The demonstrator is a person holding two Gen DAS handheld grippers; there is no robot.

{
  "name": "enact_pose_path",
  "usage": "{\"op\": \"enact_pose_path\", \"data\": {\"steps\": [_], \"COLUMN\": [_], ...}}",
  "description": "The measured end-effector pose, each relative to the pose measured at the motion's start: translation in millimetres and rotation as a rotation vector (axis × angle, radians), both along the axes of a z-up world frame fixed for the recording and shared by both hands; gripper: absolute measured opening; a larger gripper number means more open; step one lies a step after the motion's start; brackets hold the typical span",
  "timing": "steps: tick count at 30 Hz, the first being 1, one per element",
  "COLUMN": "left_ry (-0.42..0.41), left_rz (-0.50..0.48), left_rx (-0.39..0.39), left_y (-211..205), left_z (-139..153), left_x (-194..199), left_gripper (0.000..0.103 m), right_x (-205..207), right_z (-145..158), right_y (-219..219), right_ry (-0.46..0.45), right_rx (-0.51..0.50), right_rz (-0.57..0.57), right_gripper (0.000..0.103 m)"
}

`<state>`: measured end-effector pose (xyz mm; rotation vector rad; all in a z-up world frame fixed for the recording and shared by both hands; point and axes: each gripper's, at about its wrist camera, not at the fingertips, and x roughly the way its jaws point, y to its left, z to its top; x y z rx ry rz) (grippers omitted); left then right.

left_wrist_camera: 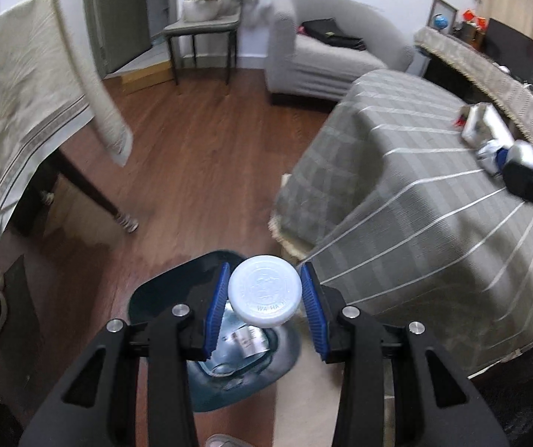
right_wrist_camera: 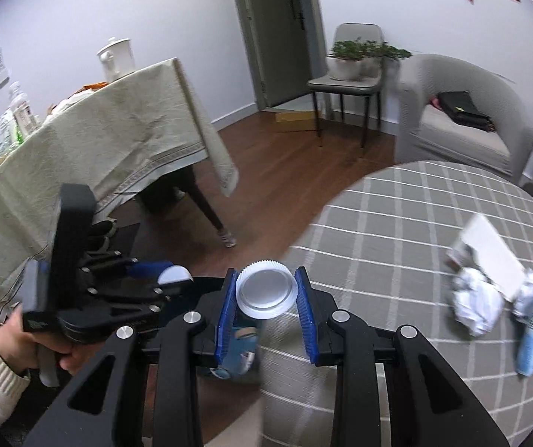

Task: Collect trash
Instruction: 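Carry the lid and cap over the teal bin and release both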

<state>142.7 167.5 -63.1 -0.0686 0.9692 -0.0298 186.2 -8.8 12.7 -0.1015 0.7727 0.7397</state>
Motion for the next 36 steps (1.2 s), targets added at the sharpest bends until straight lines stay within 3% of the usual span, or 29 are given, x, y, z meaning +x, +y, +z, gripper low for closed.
{"op": "enact_pose_path", "data": {"steps": [13, 26, 31, 36], "left_ry": [0.16, 0.354, 0.419, 0.433], "left_rz": [0.12, 0.113, 0.102, 0.109], "left_rx": [-0.02, -0.004, -0.004, -0.004], "left_y": [68, 87, 89, 96], "left_z": [-68, -141, -158, -165], "left_x": [-14, -20, -26, -32], "left_gripper": [0.042, 0.042, 0.042, 0.042], "right_x": [-6, 0, 4, 4], "right_z": [-28, -72, -92, -110], "right_y": [77, 122, 134, 150], "right_ry": [0.052, 0.136, 0.178, 0.211], "right_rx": [-0.03, -0.119, -0.142, -0.163], "right_rz": [0.114, 0.141, 0.145, 0.158], "right_gripper": [0.031, 0.031, 0.031, 0.031]}}
